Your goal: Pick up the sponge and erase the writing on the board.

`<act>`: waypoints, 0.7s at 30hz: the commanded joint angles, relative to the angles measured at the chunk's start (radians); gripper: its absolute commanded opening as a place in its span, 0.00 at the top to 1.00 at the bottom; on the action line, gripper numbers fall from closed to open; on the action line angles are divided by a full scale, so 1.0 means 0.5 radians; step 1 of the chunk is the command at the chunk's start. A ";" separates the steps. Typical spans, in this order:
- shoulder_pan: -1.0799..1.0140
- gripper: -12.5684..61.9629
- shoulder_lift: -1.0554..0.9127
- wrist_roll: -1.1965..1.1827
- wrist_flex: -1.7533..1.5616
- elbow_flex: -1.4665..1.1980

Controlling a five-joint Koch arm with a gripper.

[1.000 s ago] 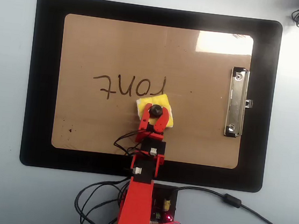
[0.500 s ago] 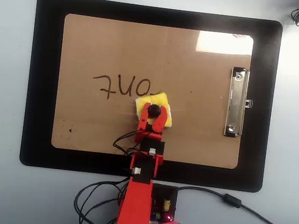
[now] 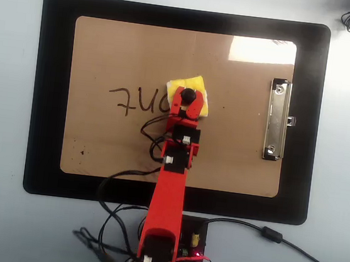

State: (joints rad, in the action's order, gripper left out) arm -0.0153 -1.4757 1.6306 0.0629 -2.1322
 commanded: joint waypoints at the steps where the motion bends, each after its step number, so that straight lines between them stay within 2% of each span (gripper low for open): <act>1: 0.025 0.94 -0.328 -0.006 0.089 -0.291; 3: 0.092 0.94 -0.687 -0.006 0.098 -0.604; 5: 0.117 0.94 -0.877 -0.006 0.126 -0.742; 8: 0.144 0.94 -0.742 -0.006 0.101 -0.675; 15: 0.224 0.94 0.319 0.003 0.092 0.362; 18: 0.227 0.94 0.267 0.000 0.107 0.264; 21: 0.227 0.94 -0.181 -0.006 0.098 -0.190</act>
State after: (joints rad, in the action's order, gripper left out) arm 0.0859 -1.4557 1.6260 0.0629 -2.1322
